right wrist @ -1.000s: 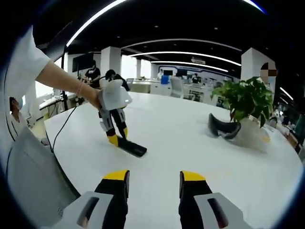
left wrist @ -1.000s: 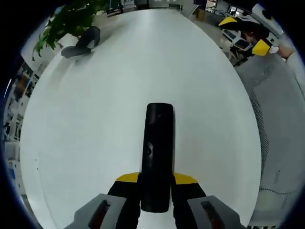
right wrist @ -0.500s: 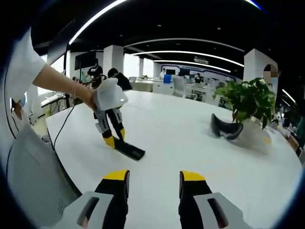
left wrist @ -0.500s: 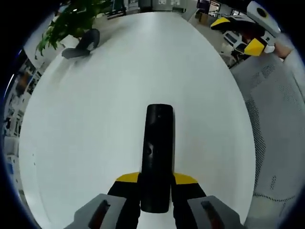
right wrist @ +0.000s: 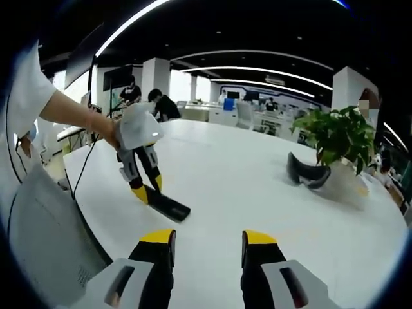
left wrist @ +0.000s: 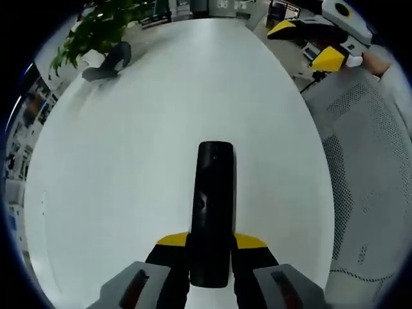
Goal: Press the specified remote control buttons in sequence, fully releasing each button before pressing the next.
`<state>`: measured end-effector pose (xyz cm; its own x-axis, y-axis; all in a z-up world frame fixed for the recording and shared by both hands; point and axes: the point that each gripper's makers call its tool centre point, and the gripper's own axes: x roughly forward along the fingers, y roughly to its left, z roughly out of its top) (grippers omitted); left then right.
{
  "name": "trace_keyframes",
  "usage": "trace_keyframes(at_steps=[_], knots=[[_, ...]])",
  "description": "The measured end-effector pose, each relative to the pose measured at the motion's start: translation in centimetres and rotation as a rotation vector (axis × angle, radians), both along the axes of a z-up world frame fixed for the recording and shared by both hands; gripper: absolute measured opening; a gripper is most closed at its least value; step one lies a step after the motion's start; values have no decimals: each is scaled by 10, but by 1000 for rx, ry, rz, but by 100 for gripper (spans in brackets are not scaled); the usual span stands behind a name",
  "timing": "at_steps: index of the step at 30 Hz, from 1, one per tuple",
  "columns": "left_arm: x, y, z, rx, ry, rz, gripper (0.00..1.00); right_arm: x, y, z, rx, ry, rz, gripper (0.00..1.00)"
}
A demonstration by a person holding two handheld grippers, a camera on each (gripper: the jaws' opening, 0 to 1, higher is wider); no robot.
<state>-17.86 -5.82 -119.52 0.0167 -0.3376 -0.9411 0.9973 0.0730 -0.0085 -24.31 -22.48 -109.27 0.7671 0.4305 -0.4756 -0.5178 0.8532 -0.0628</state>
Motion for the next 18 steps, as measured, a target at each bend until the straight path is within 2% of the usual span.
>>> trace_keyframes(at_steps=[10, 18], knots=[[-19, -1, 0, -12, -1, 1, 23, -1, 2, -1, -6, 6, 12, 38], [-24, -3, 0, -24, -8, 20, 23, -1, 3, -2, -8, 7, 16, 38]])
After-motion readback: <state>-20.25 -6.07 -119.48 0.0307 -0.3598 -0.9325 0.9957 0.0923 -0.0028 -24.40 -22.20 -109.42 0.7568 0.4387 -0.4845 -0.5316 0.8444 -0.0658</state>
